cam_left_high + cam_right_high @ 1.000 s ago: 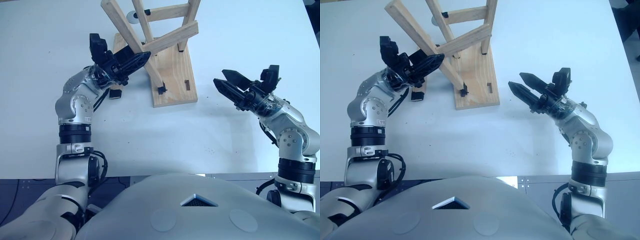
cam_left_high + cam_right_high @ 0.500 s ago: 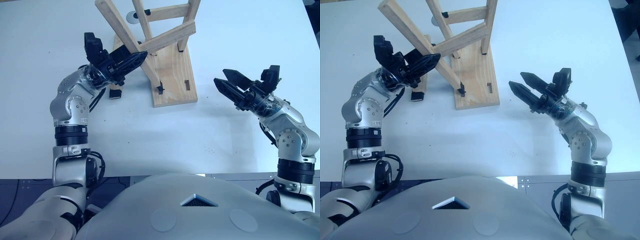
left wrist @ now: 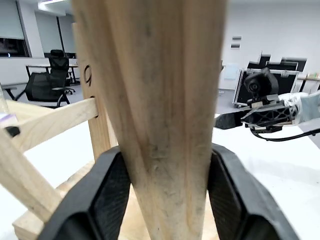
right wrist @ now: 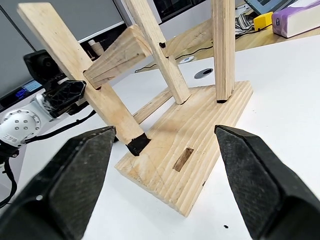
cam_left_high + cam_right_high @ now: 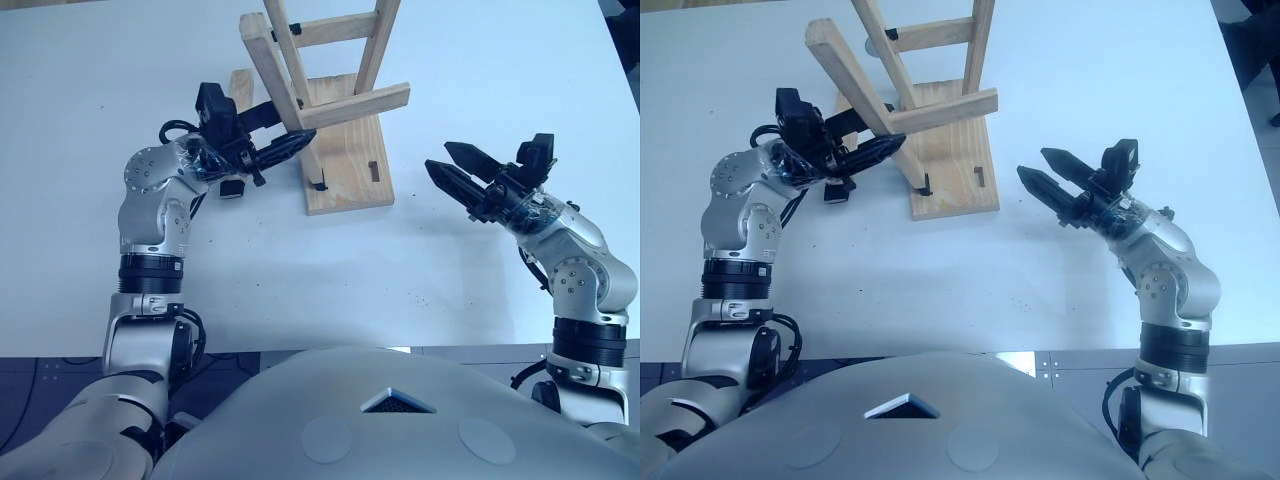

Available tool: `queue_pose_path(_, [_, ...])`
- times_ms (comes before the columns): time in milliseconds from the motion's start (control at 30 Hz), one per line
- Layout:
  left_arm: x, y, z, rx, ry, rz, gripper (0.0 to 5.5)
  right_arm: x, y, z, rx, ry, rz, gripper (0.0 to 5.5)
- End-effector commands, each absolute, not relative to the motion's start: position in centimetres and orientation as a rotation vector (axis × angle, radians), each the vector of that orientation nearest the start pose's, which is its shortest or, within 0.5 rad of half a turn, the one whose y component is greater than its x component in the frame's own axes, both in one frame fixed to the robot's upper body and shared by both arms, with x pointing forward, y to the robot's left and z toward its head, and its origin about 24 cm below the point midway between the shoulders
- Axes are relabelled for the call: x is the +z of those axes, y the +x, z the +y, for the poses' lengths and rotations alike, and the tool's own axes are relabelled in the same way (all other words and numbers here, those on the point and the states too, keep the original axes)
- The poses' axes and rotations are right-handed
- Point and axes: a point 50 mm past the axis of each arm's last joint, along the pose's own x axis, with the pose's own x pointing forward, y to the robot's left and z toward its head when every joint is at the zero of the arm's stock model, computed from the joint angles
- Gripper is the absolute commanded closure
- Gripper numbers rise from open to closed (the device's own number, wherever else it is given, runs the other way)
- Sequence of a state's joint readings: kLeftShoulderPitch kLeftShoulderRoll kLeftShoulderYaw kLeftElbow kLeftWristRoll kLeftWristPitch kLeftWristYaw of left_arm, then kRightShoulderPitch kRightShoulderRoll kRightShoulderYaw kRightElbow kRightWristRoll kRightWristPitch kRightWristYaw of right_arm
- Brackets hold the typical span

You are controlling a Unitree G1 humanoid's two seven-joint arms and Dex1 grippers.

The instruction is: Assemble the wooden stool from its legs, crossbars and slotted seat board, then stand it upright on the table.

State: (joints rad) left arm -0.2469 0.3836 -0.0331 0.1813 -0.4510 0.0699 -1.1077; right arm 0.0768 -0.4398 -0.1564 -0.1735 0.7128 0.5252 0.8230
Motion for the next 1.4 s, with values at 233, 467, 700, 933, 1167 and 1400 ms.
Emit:
queue_pose_path(233, [2.2,24.5,17.2,-1.123,0.098,0.261,3.40,5.9,21.6,-20.5,0.793,0.397,0.242,1.86])
queue_pose_path(467, [0.3,22.6,17.9,-1.137,0.067,0.325,3.40,5.6,21.4,-20.3,0.783,0.399,0.246,1.86])
queue_pose_path(700, [1.3,23.2,18.5,-1.117,0.071,0.304,3.40,5.6,21.3,-20.5,0.776,0.396,0.250,1.86])
queue_pose_path(933, [5.3,25.6,19.3,-1.169,0.086,0.170,3.40,5.5,21.4,-20.3,0.769,0.399,0.247,1.86])
queue_pose_path(1167, [6.4,25.5,21.1,-1.167,0.157,0.179,2.58,5.1,20.9,-20.3,0.751,0.404,0.243,1.86])
queue_pose_path(1400, [5.3,25.5,25.3,-0.883,0.205,0.245,2.08,4.9,20.5,-20.6,0.728,0.403,0.241,1.86])
